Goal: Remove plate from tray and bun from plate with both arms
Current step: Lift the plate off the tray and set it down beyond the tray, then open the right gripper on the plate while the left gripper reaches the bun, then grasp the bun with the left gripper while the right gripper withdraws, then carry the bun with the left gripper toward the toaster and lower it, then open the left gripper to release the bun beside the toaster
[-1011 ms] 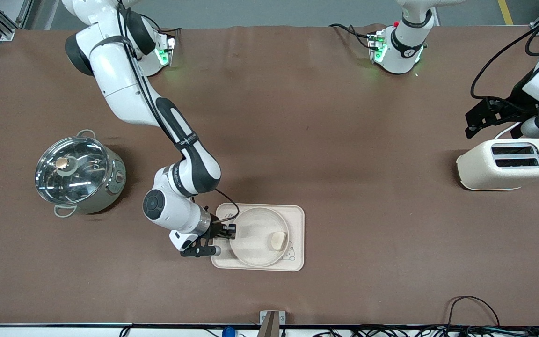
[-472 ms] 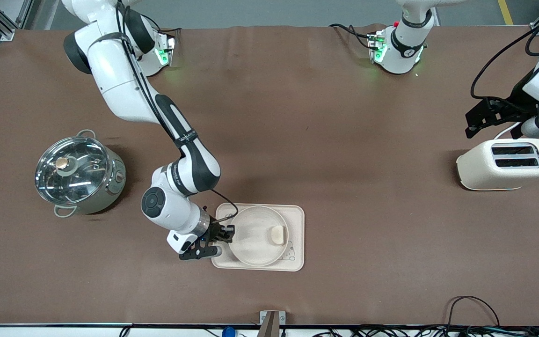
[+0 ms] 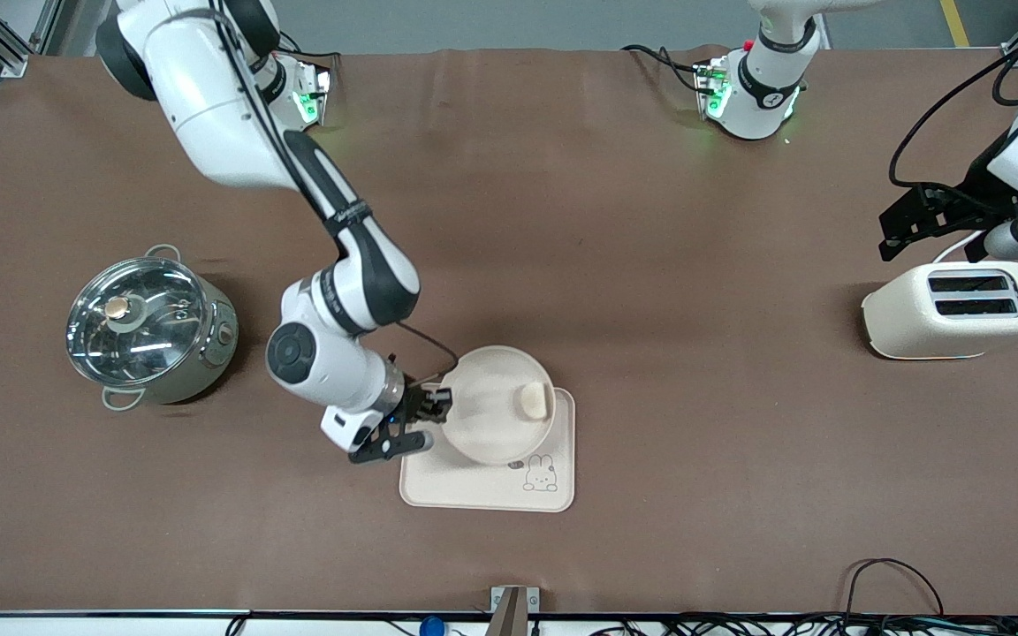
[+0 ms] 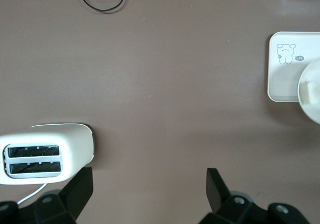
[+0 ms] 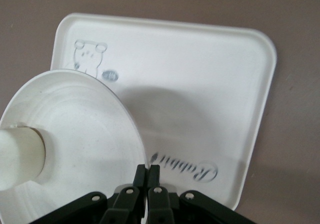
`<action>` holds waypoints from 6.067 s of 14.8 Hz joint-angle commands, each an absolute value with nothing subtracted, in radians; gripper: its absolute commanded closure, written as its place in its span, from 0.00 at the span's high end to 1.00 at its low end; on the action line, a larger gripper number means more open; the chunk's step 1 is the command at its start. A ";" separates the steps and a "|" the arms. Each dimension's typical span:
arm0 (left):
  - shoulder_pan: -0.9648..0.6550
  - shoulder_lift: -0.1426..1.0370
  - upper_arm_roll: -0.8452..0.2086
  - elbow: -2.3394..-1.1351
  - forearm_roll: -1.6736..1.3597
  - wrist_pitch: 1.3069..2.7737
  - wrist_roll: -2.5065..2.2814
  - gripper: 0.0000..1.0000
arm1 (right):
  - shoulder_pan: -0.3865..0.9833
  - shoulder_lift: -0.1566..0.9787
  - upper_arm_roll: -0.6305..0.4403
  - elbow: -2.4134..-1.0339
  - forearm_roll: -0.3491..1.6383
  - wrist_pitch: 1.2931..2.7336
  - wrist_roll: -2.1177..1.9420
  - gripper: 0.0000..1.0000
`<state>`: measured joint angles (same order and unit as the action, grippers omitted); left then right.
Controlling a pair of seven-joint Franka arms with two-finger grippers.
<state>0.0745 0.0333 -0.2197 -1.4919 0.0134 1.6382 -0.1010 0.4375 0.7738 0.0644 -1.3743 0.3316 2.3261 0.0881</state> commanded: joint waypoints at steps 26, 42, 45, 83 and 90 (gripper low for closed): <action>-0.339 0.630 -0.466 -1.482 0.326 2.015 -0.974 1.00 | 0.381 0.390 0.118 -1.873 0.334 2.403 0.086 1.00; -0.419 0.851 -0.459 -1.508 0.488 2.246 -1.155 0.48 | -0.024 0.213 0.117 -1.441 0.025 1.668 0.081 1.00; -0.423 0.851 -0.459 -1.509 0.485 2.246 -1.180 0.22 | -0.052 0.144 0.114 -1.442 0.017 1.571 0.083 1.00; 0.429 0.670 -0.725 -1.580 0.468 2.036 -0.149 1.00 | 0.104 -0.051 -0.183 -1.569 0.028 1.505 -0.066 1.00; 0.451 0.491 -0.810 -1.414 0.428 1.766 -0.143 1.00 | 0.103 -0.051 -0.183 -1.569 0.029 1.505 -0.066 1.00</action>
<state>0.4393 0.5421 -0.8087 -1.4091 0.4449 1.7848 -0.1498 0.0857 -0.0171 -0.1699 -1.5334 0.0382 1.4896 -0.0584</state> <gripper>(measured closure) 0.000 0.000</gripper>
